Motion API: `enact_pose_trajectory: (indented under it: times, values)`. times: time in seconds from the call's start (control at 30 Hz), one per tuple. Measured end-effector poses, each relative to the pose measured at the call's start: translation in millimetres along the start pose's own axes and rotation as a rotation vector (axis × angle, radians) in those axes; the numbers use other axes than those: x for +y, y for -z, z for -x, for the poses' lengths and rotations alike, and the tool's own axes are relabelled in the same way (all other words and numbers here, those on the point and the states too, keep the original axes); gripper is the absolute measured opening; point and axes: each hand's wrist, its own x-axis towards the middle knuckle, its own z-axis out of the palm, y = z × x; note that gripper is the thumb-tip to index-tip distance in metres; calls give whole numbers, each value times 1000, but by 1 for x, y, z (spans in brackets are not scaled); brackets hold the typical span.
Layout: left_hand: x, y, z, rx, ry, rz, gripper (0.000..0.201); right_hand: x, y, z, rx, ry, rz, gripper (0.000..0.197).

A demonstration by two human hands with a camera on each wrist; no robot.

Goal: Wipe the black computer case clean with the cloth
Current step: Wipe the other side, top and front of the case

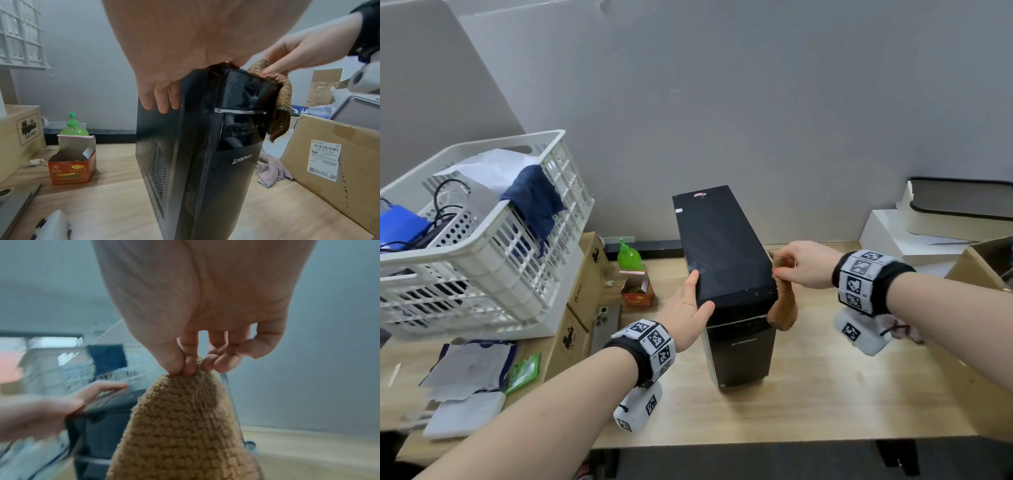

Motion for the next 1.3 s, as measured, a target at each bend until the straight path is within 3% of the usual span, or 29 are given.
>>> enact_pose_trajectory:
  times: [0.1,0.2,0.3,0.47,0.67,0.9,1.07,1.23,1.3]
  values:
    - [6,3,1,18,12,-28,78,21,-13,7,192,-200,-514,20]
    - [13,8,5,32,-18,5,98,22,-28,17,242,-249,-700,23]
    - [18,10,4,44,-52,7,113,17,-38,18,188,-178,-670,24]
    - [25,16,-7,129,-34,-119,100,3,-44,13,97,-119,-628,22]
    - [33,38,-4,43,-18,-324,92,2,-41,7,62,-114,-604,21]
    - [16,77,-1,14,25,-459,109,-39,-54,3,23,-40,-615,23]
    - [9,92,-6,-27,44,-562,106,-58,-61,1,27,-26,-656,23]
    - [25,83,-12,-29,13,-680,129,-43,-69,11,43,-59,-859,22]
    - [39,71,-14,-20,-92,-663,122,-30,-75,16,114,-107,-981,26]
